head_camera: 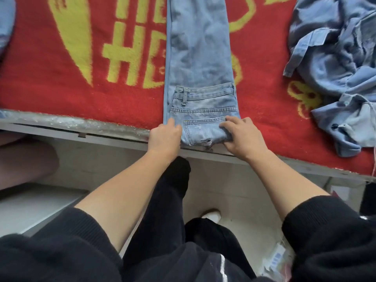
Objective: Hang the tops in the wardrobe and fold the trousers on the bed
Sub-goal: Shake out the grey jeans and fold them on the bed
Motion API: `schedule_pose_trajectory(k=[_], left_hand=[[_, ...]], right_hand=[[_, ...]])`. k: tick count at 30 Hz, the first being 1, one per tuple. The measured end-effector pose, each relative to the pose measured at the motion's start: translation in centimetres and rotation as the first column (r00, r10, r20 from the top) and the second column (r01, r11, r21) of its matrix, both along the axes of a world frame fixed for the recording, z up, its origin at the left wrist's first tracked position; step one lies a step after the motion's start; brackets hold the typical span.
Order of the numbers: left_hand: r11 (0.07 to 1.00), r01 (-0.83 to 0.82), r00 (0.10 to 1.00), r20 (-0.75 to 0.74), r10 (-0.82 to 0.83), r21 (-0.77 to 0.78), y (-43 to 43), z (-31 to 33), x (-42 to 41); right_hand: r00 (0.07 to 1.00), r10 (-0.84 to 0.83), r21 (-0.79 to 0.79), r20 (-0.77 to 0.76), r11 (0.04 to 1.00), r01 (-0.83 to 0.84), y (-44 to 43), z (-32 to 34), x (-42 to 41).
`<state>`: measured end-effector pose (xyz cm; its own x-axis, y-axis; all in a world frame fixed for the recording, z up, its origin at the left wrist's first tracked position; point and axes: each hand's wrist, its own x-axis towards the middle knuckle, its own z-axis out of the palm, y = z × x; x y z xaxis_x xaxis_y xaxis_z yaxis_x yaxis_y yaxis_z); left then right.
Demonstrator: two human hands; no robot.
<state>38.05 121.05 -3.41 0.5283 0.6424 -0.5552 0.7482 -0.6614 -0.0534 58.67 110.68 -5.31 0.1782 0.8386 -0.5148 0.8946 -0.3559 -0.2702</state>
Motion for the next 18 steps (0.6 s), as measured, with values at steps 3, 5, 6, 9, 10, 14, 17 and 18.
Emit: schedule_pose_trajectory(k=[3,5,6,9,10,14,17,18], left_hand=[[0.999,0.042,0.998,0.049,-0.043,0.014,-1.6,0.9,-1.9],[0.998,0.008,0.99,0.144,0.0,-0.056,-2.7,1.5,-3.4],[0.991,-0.032,0.978,0.201,0.058,-0.127,-3.2,1.7,-4.2],[0.877,-0.215,0.917,0.222,0.333,-0.43,-3.6,3.3,-5.8],[0.815,-0.265,0.892,0.189,0.41,-0.516,-3.2,3.9,-6.1],[0.556,-0.358,0.73,0.147,0.668,-0.75,0.1,6.6,-6.0],[0.421,-0.414,0.605,0.103,0.79,-0.807,3.7,7.2,-5.2],[0.375,-0.451,0.539,0.088,0.838,-0.81,4.8,6.5,-4.9]], right_hand=[[0.998,0.02,-0.038,-0.052,0.999,-0.022,-1.2,2.4,-0.4],[0.997,0.064,-0.079,-0.035,0.995,-0.066,-2.1,3.9,-0.4],[0.997,0.073,-0.081,-0.037,0.994,-0.076,-2.6,4.7,-0.6],[0.992,0.033,-0.071,-0.125,0.997,-0.042,-3.5,6.5,-0.6],[0.986,-0.005,-0.094,-0.168,0.996,-0.011,-3.4,7.2,-0.5],[0.904,-0.248,-0.219,-0.348,0.959,0.179,-1.0,10.0,1.0],[0.796,-0.433,-0.357,-0.424,0.887,0.292,2.5,10.5,2.5],[0.764,-0.482,-0.363,-0.429,0.866,0.343,3.8,10.1,3.0]])
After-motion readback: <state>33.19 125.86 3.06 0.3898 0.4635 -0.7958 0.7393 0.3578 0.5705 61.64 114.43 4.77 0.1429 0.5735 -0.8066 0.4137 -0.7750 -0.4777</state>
